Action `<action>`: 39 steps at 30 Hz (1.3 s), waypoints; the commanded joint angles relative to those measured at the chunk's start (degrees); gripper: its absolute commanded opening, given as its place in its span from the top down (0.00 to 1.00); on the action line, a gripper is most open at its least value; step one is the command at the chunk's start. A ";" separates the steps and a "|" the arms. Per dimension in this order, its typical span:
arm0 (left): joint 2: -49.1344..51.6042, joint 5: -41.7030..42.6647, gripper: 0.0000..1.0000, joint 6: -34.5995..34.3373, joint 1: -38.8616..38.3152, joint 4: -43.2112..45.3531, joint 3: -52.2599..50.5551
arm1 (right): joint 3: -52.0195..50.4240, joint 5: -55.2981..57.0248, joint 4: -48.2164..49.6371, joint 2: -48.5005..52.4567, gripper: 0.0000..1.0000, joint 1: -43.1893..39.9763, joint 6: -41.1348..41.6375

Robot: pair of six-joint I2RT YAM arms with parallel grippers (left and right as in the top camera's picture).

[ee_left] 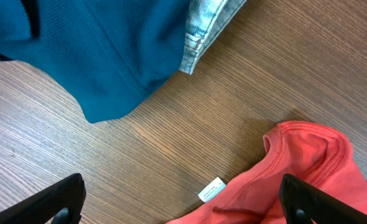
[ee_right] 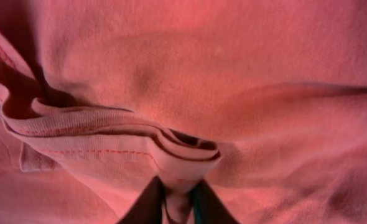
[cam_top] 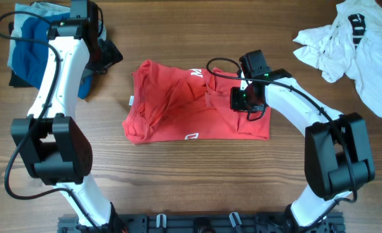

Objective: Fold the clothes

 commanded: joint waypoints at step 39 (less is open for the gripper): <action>0.22 3.23 0.00 0.70 0.37 -2.43 0.59 | 8.20 1.60 -4.81 -11.04 0.22 9.51 -2.78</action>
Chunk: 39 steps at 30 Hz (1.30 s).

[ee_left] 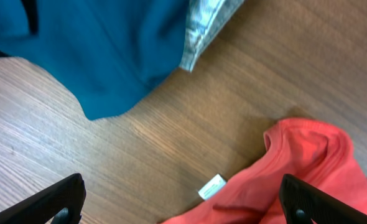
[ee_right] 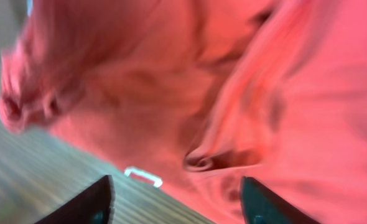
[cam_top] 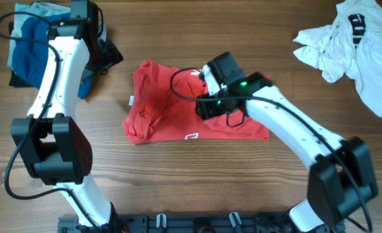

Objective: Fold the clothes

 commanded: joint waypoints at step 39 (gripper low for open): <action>0.22 37.22 0.00 34.16 0.42 17.18 -23.85 | 2.69 5.20 -0.55 -4.04 0.01 -15.43 0.04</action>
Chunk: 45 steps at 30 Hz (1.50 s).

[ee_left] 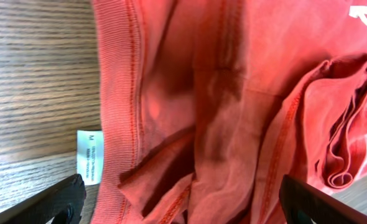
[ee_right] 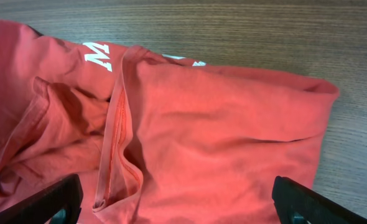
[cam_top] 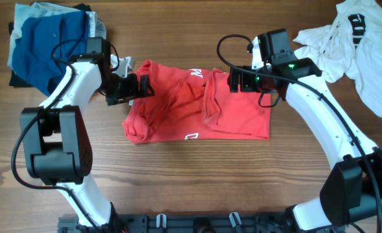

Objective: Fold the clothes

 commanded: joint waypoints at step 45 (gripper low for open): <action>8.81 -5.16 0.73 3.54 -6.49 1.22 -0.85 | 0.90 1.07 -0.63 -0.68 0.00 0.09 -0.61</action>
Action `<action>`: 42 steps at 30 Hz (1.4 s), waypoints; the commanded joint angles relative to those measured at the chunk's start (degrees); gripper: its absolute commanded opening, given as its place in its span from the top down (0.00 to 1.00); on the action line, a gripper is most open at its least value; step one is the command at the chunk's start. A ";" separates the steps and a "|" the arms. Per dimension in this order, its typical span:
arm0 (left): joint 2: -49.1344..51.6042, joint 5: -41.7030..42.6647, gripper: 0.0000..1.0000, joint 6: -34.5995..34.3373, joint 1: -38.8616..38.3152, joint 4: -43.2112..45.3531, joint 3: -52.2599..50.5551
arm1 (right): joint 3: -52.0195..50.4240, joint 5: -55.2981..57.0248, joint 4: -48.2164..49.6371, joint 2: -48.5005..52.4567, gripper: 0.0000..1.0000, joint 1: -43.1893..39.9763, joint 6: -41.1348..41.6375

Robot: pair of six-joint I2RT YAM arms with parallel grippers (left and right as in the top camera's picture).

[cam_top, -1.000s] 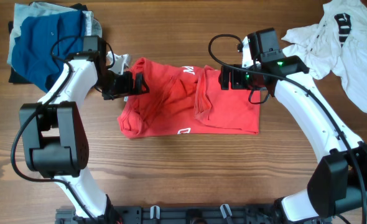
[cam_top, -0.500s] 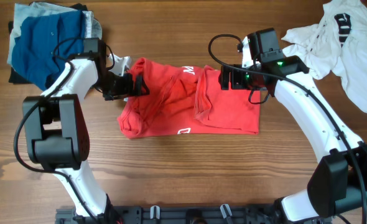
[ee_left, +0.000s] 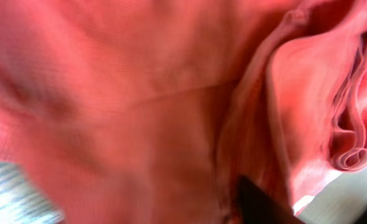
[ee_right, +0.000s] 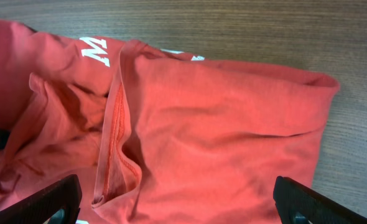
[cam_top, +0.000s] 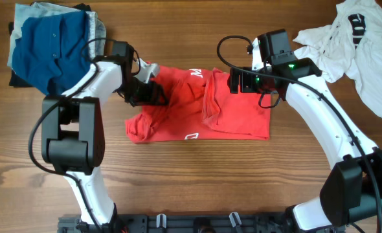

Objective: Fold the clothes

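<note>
A red shirt point(cam_top: 197, 110) lies crumpled and partly folded at the table's middle, with a raised seam fold point(ee_right: 112, 143) running down it. My left gripper point(cam_top: 149, 90) is down on the shirt's upper left part. Its wrist view is filled with blurred red cloth point(ee_left: 140, 93), and only one dark finger point(ee_left: 258, 199) shows, so whether it has hold of the cloth is unclear. My right gripper point(cam_top: 235, 82) hovers open over the shirt's upper right, its fingers point(ee_right: 53, 202) spread wide with nothing between them.
A pile of blue and grey clothes point(cam_top: 48, 45) lies at the back left. A heap of white clothes point(cam_top: 353, 39) lies at the back right. Bare wooden table point(cam_top: 191, 175) runs along the front.
My left gripper has moved right from the shirt's collar edge, by the label, onto the shirt itself, and cloth now fills its view. The right gripper stays open in nearly the same spot.
First my right gripper was shut on a fold of the red shirt while the left hung open by the blue pile. Then the right was open over the shirt's middle. Later it hovered at the upper right with the left at the collar edge, and the left now presses on the cloth.
</note>
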 commanded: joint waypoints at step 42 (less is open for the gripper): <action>-23.82 -7.10 0.96 -17.25 4.90 -6.73 2.43 | -0.52 -18.21 8.44 20.13 0.96 -0.94 1.16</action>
